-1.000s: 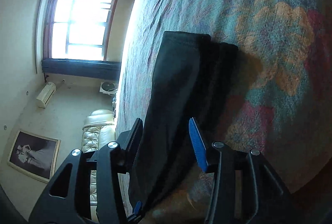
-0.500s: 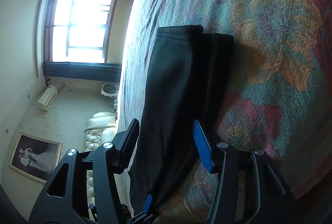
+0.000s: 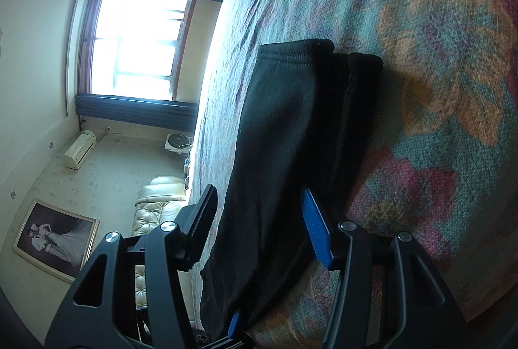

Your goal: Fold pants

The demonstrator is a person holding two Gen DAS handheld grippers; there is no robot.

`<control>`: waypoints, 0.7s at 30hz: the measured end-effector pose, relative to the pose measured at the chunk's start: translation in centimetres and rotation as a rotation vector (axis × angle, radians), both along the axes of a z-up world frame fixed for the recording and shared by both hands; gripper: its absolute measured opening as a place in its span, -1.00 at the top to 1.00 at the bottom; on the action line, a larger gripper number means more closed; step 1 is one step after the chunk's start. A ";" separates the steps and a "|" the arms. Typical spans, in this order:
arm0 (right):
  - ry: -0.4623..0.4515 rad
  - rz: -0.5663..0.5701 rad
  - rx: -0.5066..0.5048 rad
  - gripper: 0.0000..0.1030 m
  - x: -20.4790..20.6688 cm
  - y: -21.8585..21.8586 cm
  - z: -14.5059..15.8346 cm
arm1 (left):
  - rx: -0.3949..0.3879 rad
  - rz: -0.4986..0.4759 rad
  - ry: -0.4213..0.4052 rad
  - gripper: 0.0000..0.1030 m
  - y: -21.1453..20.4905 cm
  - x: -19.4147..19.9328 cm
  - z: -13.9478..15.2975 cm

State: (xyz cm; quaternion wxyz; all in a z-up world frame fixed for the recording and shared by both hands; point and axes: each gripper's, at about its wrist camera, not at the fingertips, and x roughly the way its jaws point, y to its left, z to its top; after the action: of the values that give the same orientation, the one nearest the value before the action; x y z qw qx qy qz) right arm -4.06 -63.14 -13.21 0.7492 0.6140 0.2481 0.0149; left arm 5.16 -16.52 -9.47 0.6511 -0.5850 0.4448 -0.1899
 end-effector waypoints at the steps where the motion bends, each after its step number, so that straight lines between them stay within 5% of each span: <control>1: -0.001 -0.003 -0.006 -0.03 0.0 0.0 0.0 | 0.011 0.003 -0.008 -0.65 -0.2 0.2 0.2; 3: 0.007 -0.002 -0.016 0.00 0.1 0.0 0.1 | 0.033 0.014 -0.021 -0.59 -0.5 0.6 0.5; 5: 0.027 -0.003 -0.045 0.19 0.3 0.0 0.3 | 0.091 0.002 -0.024 -0.03 -0.5 0.3 0.1; 7: 0.065 0.011 -0.084 0.52 0.7 0.0 0.3 | 0.154 -0.026 -0.025 0.79 -0.6 0.6 -0.4; 9: 0.082 0.018 -0.091 0.84 1.0 -0.2 0.0 | 0.164 -0.034 -0.028 0.85 -0.4 0.6 -1.1; 21: 0.020 0.020 -0.181 0.88 -1.7 -0.4 3.0 | 0.236 -0.087 -0.067 0.85 -1.2 -1.8 0.3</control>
State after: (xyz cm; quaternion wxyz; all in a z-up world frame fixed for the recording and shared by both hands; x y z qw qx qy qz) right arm -5.77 -63.58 -10.18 0.7987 0.5415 0.2622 -0.0062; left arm 3.33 -17.71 -9.17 0.7210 -0.4778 0.4669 -0.1839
